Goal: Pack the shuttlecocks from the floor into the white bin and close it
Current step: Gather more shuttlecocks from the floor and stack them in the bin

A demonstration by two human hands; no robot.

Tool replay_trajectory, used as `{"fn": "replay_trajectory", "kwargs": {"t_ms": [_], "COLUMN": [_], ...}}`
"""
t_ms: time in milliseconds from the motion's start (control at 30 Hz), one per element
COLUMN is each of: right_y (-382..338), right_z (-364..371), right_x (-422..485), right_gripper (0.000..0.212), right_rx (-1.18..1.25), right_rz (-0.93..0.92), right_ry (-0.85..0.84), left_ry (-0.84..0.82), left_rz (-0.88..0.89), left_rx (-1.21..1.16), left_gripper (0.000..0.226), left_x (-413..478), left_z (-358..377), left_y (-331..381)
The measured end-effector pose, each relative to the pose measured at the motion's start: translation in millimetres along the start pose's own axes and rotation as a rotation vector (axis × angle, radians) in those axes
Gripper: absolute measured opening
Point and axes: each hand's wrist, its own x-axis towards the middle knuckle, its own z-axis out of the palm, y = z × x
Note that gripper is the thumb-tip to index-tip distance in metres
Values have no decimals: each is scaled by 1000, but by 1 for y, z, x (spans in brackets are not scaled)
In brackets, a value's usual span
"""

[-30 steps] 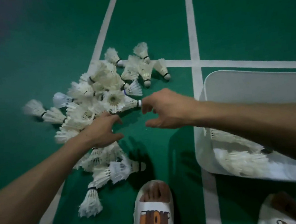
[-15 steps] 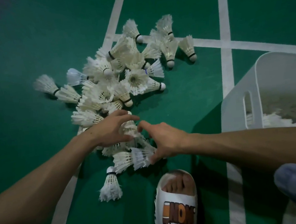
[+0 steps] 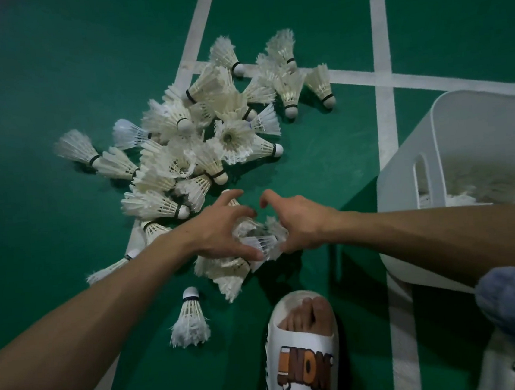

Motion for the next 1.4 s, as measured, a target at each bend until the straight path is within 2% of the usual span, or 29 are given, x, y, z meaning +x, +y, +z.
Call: {"fn": "replay_trajectory", "kwargs": {"t_ms": [133,233,300,467,633,800,933,1067,1167,1267,1400], "right_y": [5,11,15,24,23,28,36,44,50,54,59], "right_z": [-12,-24,-36,-67,-96,-130,-141,-140,-142,-145,-148], "right_x": [6,4,0,-12,-33,-63,-86,-95,-98,-101,-106], "right_gripper": [79,78,75,73,68,69,59,47,44,45,47], "right_rx": [-46,-103,-125,-66,124,540,661,860,924,939,870], "right_rz": [-10,20,49,71,43,-3,-37,-13,17,10,-36], "right_ry": [10,-34,-32,109,263,432,509,644,711,742,766], "left_ry": [29,131,168,317,451,491,525,478,389,416,633], "left_rz": [-53,-24,-1,-8,-45,-59,-25,-66,-44,5,49], "left_rx": [72,124,74,-138,-359,-749,-893,-1038,-1153,-934,-658], "left_gripper": [99,72,55,38,36,38,34,27,28,54,44], "left_x": [11,16,16,14,12,4,3,9,13,16,24], "left_z": [14,22,20,7,-22,-67,-91,-95,-93,-87,-88], "left_y": [13,19,20,15,34,78,109,139,152,157,163]}}
